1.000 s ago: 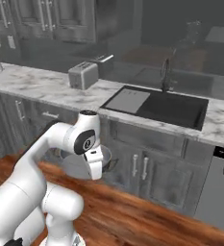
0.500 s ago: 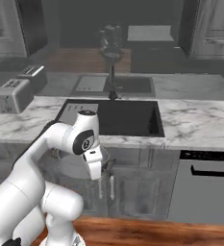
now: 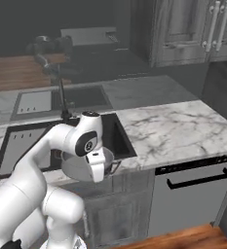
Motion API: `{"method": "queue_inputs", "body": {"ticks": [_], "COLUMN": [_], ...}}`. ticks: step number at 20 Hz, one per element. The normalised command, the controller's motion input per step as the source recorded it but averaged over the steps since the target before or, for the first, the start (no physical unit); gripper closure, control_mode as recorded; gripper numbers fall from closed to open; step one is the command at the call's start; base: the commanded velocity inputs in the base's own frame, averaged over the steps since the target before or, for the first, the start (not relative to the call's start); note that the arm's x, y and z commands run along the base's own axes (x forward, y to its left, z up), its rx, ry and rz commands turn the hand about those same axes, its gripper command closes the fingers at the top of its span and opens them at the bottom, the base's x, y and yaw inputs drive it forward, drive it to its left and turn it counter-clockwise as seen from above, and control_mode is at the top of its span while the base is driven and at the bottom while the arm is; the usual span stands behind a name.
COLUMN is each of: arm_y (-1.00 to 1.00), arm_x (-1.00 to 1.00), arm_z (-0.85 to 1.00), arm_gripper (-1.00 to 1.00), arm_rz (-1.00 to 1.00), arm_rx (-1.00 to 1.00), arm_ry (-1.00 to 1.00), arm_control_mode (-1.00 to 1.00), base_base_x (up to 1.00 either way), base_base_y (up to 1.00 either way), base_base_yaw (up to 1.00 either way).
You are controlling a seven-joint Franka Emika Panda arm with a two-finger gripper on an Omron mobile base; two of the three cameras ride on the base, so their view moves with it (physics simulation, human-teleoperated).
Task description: Pick the pot and mug and place them in the sink. Then turn on the water.
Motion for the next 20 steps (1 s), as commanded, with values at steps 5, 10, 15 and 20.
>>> {"method": "queue_inputs", "body": {"ticks": [5, 10, 15, 20], "arm_y": [0.0, 0.0, 0.0, 0.0], "arm_x": [0.0, 0.0, 0.0, 0.0], "arm_z": [0.0, 0.0, 0.0, 0.0], "arm_gripper": [1.0, 1.0, 1.0, 1.0], "arm_rz": [0.0, 0.0, 0.0, 0.0], "arm_rx": [0.0, 0.0, 0.0, 0.0], "arm_ry": [0.0, 0.0, 0.0, 0.0], "arm_control_mode": [1.0, 1.0, 1.0, 1.0], "base_base_x": [0.65, 0.72, 0.58, 0.56], "base_base_y": [-0.27, -0.23, -0.25, -0.01], "base_base_yaw": [-0.02, 0.17, 0.34, 0.36]}}
